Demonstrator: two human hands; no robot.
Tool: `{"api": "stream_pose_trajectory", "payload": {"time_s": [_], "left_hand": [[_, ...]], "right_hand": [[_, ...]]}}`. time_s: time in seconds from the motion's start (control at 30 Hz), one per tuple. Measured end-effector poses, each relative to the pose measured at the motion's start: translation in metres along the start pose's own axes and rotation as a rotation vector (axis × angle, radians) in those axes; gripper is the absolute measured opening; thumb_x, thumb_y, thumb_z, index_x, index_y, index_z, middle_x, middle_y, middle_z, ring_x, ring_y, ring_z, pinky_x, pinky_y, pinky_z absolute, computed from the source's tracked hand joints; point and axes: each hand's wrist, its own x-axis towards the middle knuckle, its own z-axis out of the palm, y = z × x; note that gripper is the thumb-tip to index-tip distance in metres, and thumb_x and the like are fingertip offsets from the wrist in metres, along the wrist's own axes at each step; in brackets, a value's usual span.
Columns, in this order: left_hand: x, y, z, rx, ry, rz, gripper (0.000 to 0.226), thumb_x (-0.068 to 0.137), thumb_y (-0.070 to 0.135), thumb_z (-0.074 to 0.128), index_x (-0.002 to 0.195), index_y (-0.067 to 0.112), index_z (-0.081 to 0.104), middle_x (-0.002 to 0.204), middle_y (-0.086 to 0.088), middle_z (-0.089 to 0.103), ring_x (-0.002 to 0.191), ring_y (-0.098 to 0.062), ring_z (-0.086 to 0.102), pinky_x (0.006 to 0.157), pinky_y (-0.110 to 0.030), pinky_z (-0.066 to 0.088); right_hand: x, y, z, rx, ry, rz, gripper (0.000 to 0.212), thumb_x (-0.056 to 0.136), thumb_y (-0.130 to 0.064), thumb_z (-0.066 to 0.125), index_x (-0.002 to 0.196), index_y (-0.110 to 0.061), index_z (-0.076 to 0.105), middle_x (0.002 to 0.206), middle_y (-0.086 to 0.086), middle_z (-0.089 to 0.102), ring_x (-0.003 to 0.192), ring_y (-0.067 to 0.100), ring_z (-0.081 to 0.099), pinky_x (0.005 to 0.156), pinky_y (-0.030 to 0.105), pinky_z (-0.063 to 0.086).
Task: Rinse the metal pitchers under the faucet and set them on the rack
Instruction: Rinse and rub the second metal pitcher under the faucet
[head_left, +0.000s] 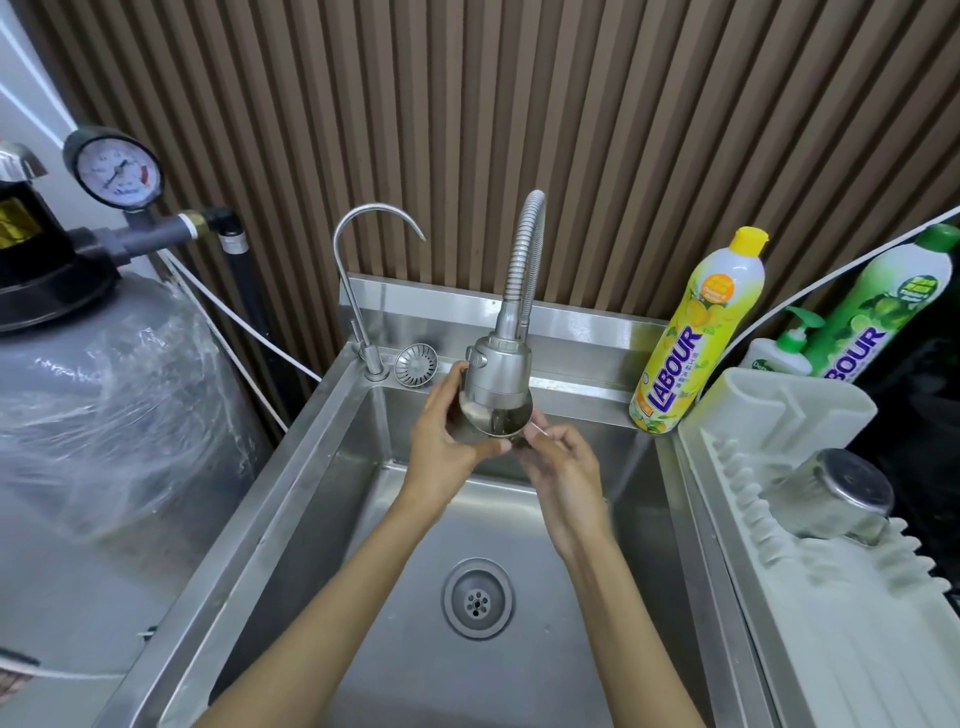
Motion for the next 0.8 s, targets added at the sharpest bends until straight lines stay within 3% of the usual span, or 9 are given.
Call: {"api": "stream_pose_trajectory", "payload": {"time_s": [0.1,0.23,0.3,0.4,0.5,0.6,0.67,0.73,0.8], "left_hand": [[-0.009,0.008,0.001,0.255,0.096,0.059,0.093,0.052,0.007,0.088,0.135,0.015,0.047,0.114,0.010,0.047,0.105,0.004,0.048,0.091,0.000,0.031],[-0.019,0.012,0.005,0.373,0.212,-0.006,0.079,0.053,0.035,0.087,0.124,0.025,0.055,0.099,0.002,0.047,0.097,-0.009,0.050,0.083,-0.013,0.035],[-0.024,0.008,0.009,0.344,0.209,-0.066,0.064,0.055,0.049,0.082,0.112,0.029,0.060,0.095,0.000,0.053,0.094,-0.011,0.056,0.083,-0.020,0.040],[-0.028,0.002,0.016,0.176,0.147,-0.150,0.057,0.053,0.060,0.077,0.099,0.030,0.065,0.096,0.004,0.067,0.096,-0.010,0.064,0.089,-0.027,0.049],[-0.025,-0.001,0.021,-0.042,0.021,-0.219,0.062,0.050,0.053,0.077,0.106,0.027,0.065,0.100,0.006,0.073,0.099,-0.009,0.066,0.089,-0.026,0.050],[-0.013,-0.001,0.023,-0.111,0.007,-0.188,0.076,0.050,0.035,0.083,0.120,0.021,0.057,0.112,0.004,0.069,0.110,-0.010,0.061,0.098,-0.031,0.046],[-0.006,0.000,0.022,-0.107,0.054,-0.136,0.087,0.048,0.027,0.085,0.128,0.018,0.051,0.120,0.002,0.065,0.116,-0.012,0.057,0.104,-0.036,0.043],[-0.005,0.001,0.019,-0.053,0.100,-0.075,0.094,0.047,0.023,0.085,0.133,0.022,0.046,0.127,-0.003,0.059,0.120,-0.016,0.054,0.106,-0.039,0.041],[-0.008,0.004,0.015,0.043,0.137,0.003,0.093,0.050,0.018,0.087,0.132,0.032,0.046,0.128,-0.007,0.054,0.119,-0.020,0.053,0.104,-0.035,0.043]], "right_hand": [[-0.003,0.004,-0.005,0.018,-0.009,0.106,0.022,0.088,-0.003,0.054,0.068,-0.009,0.046,0.086,0.011,0.067,0.083,0.027,0.063,0.089,0.037,0.052],[-0.006,-0.015,-0.001,-0.357,0.098,0.103,0.015,0.087,-0.017,0.063,0.078,-0.007,0.057,0.081,0.018,0.068,0.079,0.029,0.067,0.072,0.038,0.059],[-0.007,-0.027,0.001,-0.528,0.210,0.069,0.020,0.083,-0.021,0.068,0.074,-0.007,0.058,0.084,0.023,0.070,0.079,0.031,0.070,0.066,0.043,0.060],[-0.012,-0.044,0.006,-0.862,0.305,-0.091,0.025,0.078,-0.031,0.071,0.065,-0.016,0.057,0.077,0.013,0.070,0.074,0.030,0.070,0.070,0.047,0.058],[-0.019,-0.051,0.014,-1.131,0.370,-0.318,0.019,0.082,-0.029,0.067,0.074,-0.015,0.057,0.074,0.001,0.065,0.075,0.022,0.062,0.075,0.032,0.048],[-0.020,-0.040,0.017,-0.940,0.362,-0.447,0.004,0.086,-0.015,0.062,0.088,-0.012,0.062,0.076,-0.011,0.062,0.068,-0.001,0.059,0.071,0.020,0.047],[-0.014,-0.030,0.014,-0.701,0.293,-0.396,0.008,0.086,-0.008,0.060,0.081,-0.014,0.059,0.086,-0.018,0.065,0.074,-0.014,0.060,0.075,0.010,0.048],[-0.006,-0.020,0.008,-0.505,0.221,-0.294,0.020,0.087,-0.005,0.060,0.072,-0.013,0.051,0.097,-0.013,0.068,0.084,-0.009,0.063,0.081,0.012,0.050],[-0.002,-0.012,0.004,-0.314,0.142,-0.167,0.020,0.088,-0.003,0.058,0.072,-0.008,0.048,0.094,-0.003,0.068,0.091,0.011,0.065,0.082,0.021,0.053]]}}
